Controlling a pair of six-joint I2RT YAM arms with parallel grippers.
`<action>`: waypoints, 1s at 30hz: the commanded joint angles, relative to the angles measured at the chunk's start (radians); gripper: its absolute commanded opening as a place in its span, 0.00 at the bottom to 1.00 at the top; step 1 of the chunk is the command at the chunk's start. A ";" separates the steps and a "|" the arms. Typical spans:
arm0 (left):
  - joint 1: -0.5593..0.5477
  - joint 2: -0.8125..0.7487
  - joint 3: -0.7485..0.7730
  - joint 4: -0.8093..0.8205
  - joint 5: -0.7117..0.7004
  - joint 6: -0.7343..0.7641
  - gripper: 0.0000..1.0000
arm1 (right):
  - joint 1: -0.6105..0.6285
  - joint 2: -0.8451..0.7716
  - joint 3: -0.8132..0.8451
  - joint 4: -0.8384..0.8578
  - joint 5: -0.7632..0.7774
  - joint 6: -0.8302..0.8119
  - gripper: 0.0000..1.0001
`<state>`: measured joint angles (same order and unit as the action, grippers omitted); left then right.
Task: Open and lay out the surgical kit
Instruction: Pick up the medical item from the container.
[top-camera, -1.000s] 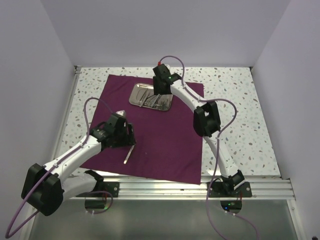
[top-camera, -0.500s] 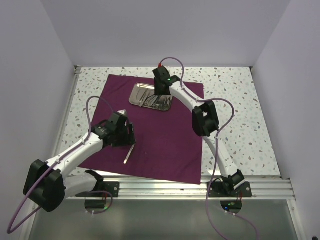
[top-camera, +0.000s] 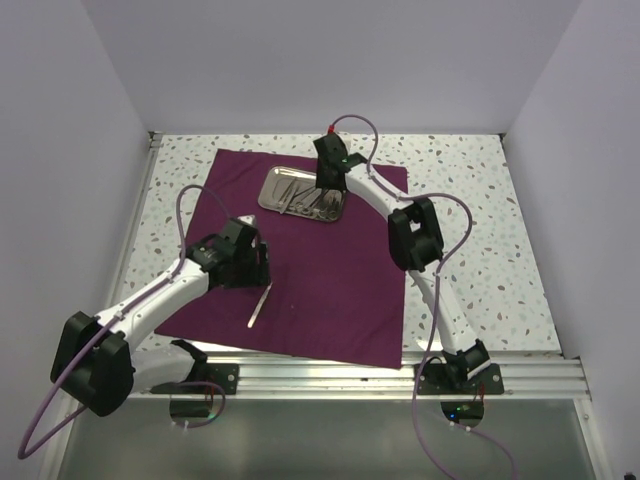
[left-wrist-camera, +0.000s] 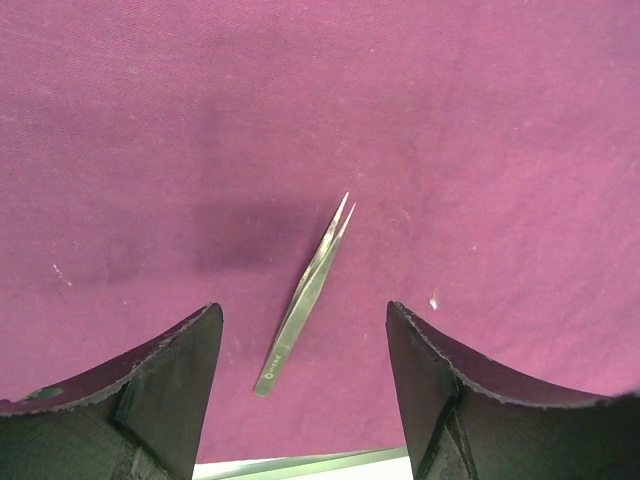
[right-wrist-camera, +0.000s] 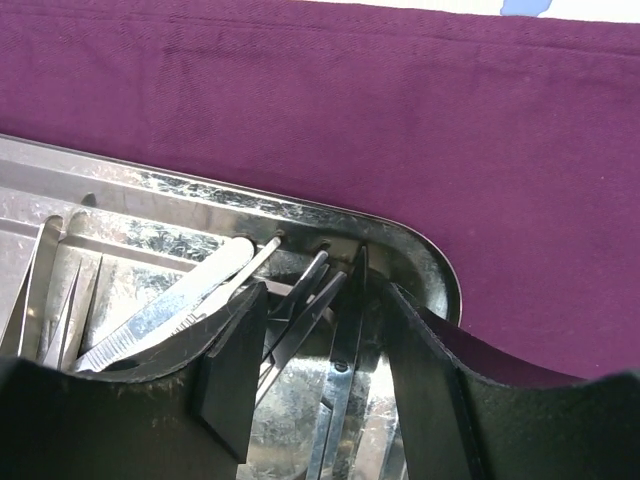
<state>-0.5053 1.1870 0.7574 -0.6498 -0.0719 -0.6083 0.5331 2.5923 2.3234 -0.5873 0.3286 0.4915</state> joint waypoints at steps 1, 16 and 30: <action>-0.002 0.008 0.033 -0.004 -0.019 0.030 0.70 | -0.004 -0.040 -0.050 -0.009 0.001 0.028 0.54; -0.002 0.031 0.039 -0.005 -0.022 0.048 0.70 | -0.004 0.061 0.036 -0.097 -0.063 0.055 0.00; -0.002 0.080 0.120 0.012 -0.031 0.068 0.70 | -0.027 -0.138 0.057 -0.039 -0.111 0.010 0.00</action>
<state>-0.5053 1.2549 0.8154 -0.6533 -0.0868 -0.5732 0.5140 2.5862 2.3482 -0.6144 0.2619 0.5201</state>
